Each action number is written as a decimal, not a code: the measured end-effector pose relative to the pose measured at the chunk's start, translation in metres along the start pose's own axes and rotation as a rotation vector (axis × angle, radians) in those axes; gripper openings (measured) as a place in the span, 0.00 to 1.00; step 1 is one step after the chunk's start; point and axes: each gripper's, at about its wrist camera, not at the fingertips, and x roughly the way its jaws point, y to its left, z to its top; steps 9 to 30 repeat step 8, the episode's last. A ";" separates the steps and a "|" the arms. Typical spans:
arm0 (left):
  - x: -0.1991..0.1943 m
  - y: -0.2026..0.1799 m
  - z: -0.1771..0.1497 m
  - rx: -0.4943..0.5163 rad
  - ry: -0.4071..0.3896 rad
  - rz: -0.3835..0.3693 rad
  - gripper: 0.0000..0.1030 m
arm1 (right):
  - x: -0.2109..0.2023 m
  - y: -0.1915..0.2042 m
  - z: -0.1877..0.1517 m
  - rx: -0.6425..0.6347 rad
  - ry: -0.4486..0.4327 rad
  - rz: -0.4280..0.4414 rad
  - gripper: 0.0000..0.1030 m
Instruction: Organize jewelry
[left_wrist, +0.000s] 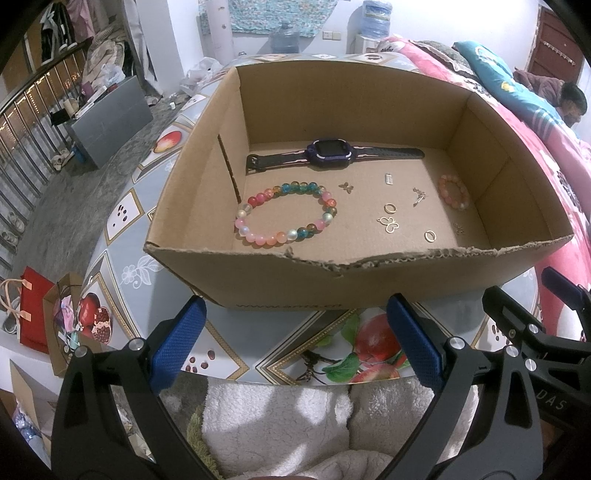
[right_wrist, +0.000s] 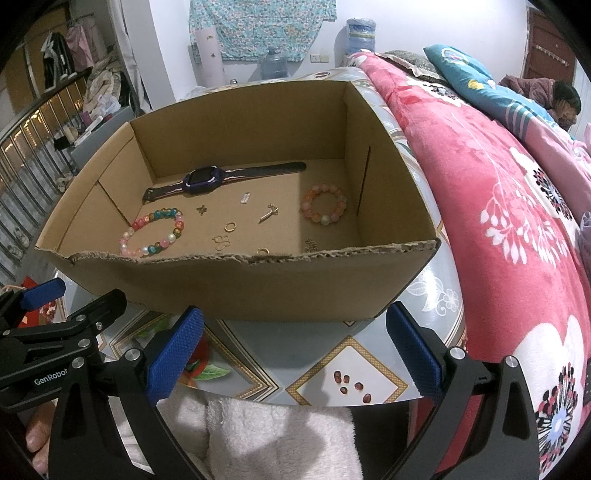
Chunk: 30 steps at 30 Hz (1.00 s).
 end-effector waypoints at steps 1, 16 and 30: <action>0.000 0.000 0.000 0.000 0.000 0.000 0.92 | 0.000 0.000 0.000 0.000 0.000 0.000 0.94; 0.000 0.000 0.000 0.001 0.001 0.000 0.92 | 0.000 0.000 0.000 -0.001 -0.001 0.000 0.94; 0.000 0.000 0.000 0.001 0.001 0.000 0.92 | 0.000 0.000 0.000 -0.001 -0.001 0.000 0.94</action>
